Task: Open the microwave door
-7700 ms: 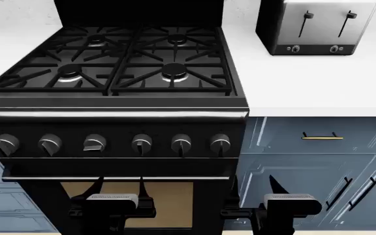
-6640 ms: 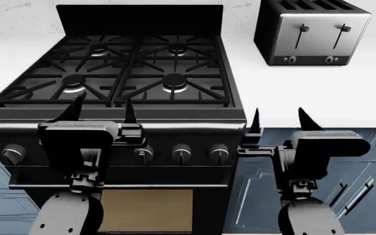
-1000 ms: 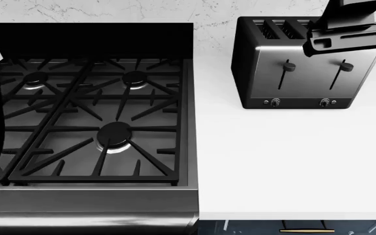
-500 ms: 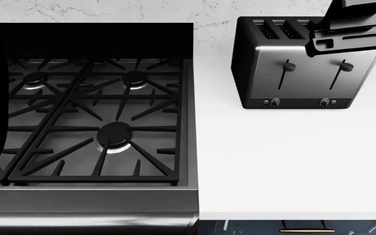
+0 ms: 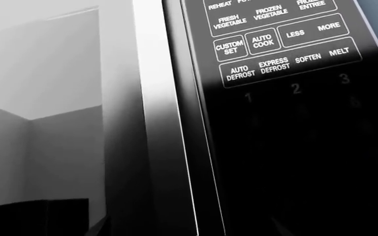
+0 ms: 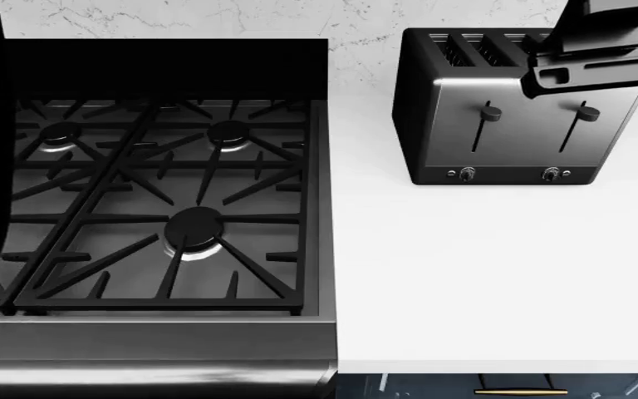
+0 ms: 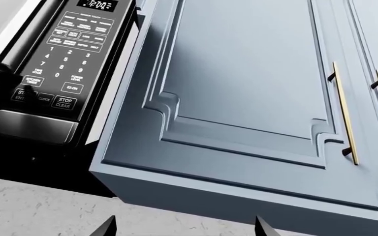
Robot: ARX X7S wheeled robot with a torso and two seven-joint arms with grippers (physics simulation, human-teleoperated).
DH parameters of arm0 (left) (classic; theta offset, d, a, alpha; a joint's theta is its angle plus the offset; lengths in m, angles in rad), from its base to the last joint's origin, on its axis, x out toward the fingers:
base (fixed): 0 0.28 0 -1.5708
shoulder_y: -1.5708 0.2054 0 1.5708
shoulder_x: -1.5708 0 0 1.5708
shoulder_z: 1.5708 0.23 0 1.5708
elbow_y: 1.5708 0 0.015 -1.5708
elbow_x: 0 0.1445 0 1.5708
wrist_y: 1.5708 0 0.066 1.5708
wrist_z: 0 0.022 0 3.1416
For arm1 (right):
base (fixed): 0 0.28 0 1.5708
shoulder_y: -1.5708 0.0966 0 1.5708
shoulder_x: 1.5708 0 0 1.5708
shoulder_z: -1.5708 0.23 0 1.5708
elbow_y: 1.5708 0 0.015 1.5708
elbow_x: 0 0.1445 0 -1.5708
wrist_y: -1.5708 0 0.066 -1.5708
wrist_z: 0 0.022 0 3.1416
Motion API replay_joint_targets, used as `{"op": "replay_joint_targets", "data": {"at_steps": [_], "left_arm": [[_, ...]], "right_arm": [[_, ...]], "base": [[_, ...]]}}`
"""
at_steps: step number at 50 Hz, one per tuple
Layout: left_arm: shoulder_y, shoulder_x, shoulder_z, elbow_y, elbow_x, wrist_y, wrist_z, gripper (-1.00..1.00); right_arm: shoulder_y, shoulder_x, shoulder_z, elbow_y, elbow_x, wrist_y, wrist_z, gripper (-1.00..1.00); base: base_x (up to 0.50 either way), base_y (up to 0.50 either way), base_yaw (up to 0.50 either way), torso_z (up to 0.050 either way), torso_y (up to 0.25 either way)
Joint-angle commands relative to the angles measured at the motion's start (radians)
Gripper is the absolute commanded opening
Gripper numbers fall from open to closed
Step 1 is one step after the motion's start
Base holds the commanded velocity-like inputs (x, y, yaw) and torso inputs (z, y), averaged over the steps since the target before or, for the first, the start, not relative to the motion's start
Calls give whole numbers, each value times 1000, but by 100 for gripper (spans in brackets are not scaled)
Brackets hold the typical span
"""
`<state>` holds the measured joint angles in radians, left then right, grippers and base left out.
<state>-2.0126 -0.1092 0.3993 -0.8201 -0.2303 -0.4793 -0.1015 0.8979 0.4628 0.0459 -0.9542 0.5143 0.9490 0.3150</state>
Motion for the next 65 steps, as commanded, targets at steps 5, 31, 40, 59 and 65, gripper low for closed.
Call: {"op": "replay_joint_targets", "data": {"at_steps": [5, 31, 40, 59, 65], "left_arm": [[-9, -2, -3, -27, -10, 12, -1, -100], [-3, -13, -27, 21, -47, -17, -20, -100], [57, -44, -40, 218, -85, -126, -45, -100], [100, -90, -74, 471, -158, -282, -72, -100], [96, -100, -80, 517, -175, -315, -76, -100]], "right_arm": [[6, 11, -5, 0, 16, 0, 16, 100], [20, 35, -4, -4, 61, 1, 49, 100], [14, 42, -11, 0, 69, -13, 60, 100], [25, 57, -15, -1, 102, -13, 84, 100], [29, 59, -19, -1, 106, -14, 88, 100]], "base": [[0, 0, 0, 0, 0], [0, 0, 0, 0, 0], [0, 0, 0, 0, 0], [0, 0, 0, 0, 1], [0, 0, 0, 0, 0]]}}
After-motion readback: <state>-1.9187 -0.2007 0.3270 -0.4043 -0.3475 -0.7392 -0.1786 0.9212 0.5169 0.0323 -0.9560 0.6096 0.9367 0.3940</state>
